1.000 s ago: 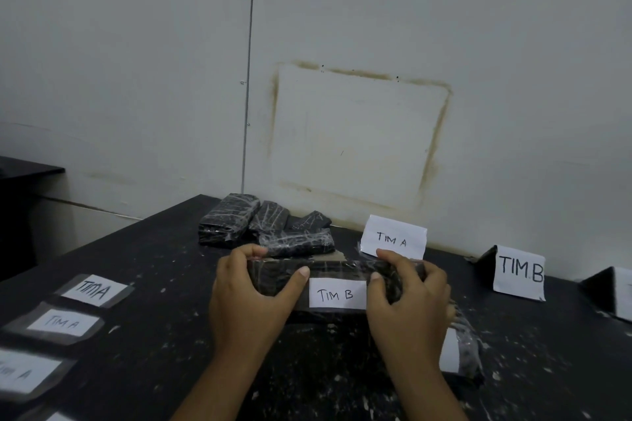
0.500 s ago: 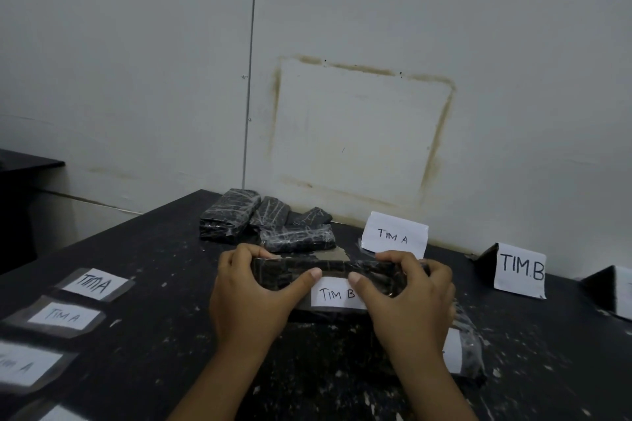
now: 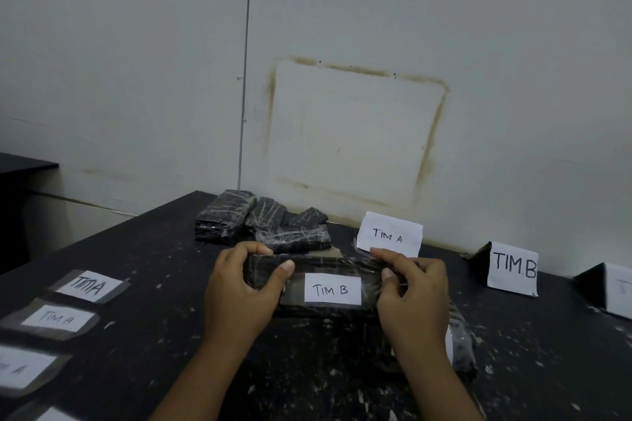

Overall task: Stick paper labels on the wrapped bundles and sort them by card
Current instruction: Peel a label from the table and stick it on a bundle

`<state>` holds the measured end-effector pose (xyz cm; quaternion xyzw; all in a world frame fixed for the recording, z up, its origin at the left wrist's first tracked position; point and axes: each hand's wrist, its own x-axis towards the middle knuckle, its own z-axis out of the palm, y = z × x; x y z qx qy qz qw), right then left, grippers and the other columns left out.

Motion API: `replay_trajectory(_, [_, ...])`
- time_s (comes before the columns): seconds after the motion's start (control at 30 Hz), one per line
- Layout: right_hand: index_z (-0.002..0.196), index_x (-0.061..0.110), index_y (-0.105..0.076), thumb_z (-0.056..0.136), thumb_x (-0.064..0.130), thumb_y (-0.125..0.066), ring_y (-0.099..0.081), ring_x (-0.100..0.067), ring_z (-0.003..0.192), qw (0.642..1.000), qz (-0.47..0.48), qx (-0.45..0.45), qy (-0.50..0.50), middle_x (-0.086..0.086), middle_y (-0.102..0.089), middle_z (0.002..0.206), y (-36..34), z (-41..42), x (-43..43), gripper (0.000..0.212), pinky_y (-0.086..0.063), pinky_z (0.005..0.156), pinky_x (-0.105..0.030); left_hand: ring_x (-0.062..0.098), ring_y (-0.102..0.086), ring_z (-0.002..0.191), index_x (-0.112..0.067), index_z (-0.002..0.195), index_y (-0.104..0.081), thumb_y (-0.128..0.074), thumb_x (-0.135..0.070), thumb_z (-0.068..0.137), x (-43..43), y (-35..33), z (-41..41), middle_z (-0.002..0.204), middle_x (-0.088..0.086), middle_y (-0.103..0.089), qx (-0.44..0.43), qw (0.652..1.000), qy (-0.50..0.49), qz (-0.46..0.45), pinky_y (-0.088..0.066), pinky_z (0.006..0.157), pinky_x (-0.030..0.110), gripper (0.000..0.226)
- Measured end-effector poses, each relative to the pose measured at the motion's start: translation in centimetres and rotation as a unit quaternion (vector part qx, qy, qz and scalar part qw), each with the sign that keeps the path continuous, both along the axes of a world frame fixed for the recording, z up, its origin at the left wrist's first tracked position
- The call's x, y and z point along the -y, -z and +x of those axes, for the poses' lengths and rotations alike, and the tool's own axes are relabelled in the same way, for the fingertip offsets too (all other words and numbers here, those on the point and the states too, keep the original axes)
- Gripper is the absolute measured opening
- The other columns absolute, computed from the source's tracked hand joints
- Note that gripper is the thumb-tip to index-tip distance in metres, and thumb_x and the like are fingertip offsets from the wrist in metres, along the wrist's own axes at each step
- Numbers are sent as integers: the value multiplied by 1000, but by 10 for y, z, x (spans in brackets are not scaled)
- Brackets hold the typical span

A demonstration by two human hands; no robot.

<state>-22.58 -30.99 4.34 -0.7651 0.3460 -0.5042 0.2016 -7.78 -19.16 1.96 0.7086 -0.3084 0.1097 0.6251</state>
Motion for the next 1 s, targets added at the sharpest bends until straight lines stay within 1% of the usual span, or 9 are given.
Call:
replay_trajectory(0.1, [113, 48, -57, 78, 40, -64, -44, -19, 106, 998, -20, -56, -5, 6, -37, 103, -1, 0, -5, 36, -41, 87, -36, 11, -54, 92, -38, 86, -54, -80, -45, 63, -3, -1, 5, 105, -10, -51, -22, 999, 38, 25, -41, 66, 22, 35])
replay_trajectory(0.2, [130, 49, -41, 51, 82, -51, -33, -14, 117, 988, -28, -149, -5, 7, -29, 118, 0, -2, -8, 86, -40, 97, -42, -3, -48, 90, -41, 91, -49, -80, -64, 36, -8, -4, 8, 105, -21, -43, -22, 995, 66, 74, -41, 66, 21, 68])
replay_trajectory(0.3, [135, 48, -34, 55, 65, -72, -34, -17, 122, 988, -15, -155, -22, 3, -26, 131, -4, -4, -8, 90, -44, 96, -37, -8, -44, 88, -40, 92, -47, -87, -54, 38, -8, -3, 10, 104, -22, -41, -5, 993, 66, 95, -38, 64, 14, 69])
replay_trajectory(0.4, [134, 45, -38, 62, 44, -81, -40, -12, 111, 989, 5, -135, -53, 9, -25, 117, -5, -6, -3, 84, -43, 88, -26, -7, -46, 90, -40, 92, -47, -89, -47, 44, -7, -1, 13, 105, -20, -43, 0, 994, 71, 87, -39, 66, 14, 64])
replay_trajectory(0.63, [127, 37, -50, 81, 4, -67, -40, -8, 99, 990, -8, -78, -117, 5, -32, 110, 0, -8, 11, 59, -34, 70, 1, 14, -54, 98, -40, 92, -51, -86, -26, 62, -8, 2, 18, 108, -10, -49, 5, 994, 95, 55, -49, 83, 35, 48])
replay_trajectory(0.73, [123, 35, -54, 82, -4, -60, -41, 3, 95, 991, -34, -48, -124, 7, -36, 108, 2, -7, 13, 57, -34, 73, 5, 11, -54, 98, -39, 93, -52, -84, -22, 65, -8, 3, 17, 108, -11, -50, 10, 995, 95, 37, -46, 82, 32, 46])
replay_trajectory(0.83, [124, 43, -47, 86, 3, -59, -41, 0, 101, 990, -65, -20, -126, 6, -37, 113, 2, -5, 10, 57, -37, 75, -4, 7, -54, 97, -39, 92, -52, -84, -23, 65, -8, 2, 17, 107, -16, -49, 6, 996, 88, 9, -47, 76, 28, 45])
replay_trajectory(0.9, [129, 43, -45, 84, 23, -65, -38, -4, 108, 991, -81, -42, -99, 8, -33, 119, 1, -5, 6, 54, -39, 81, -15, 3, -53, 95, -39, 92, -51, -86, -44, 56, -9, 1, 15, 108, -19, -48, 0, 996, 83, 12, -46, 71, 25, 50])
replay_trajectory(1.0, [134, 40, -42, 70, 44, -75, -36, -4, 108, 992, -68, -92, -53, 10, -30, 120, -2, -5, 2, 72, -42, 79, -23, -4, -48, 90, -40, 94, -49, -75, -72, 34, -10, -2, 11, 106, -18, -47, -3, 996, 63, 57, -42, 65, 20, 73])
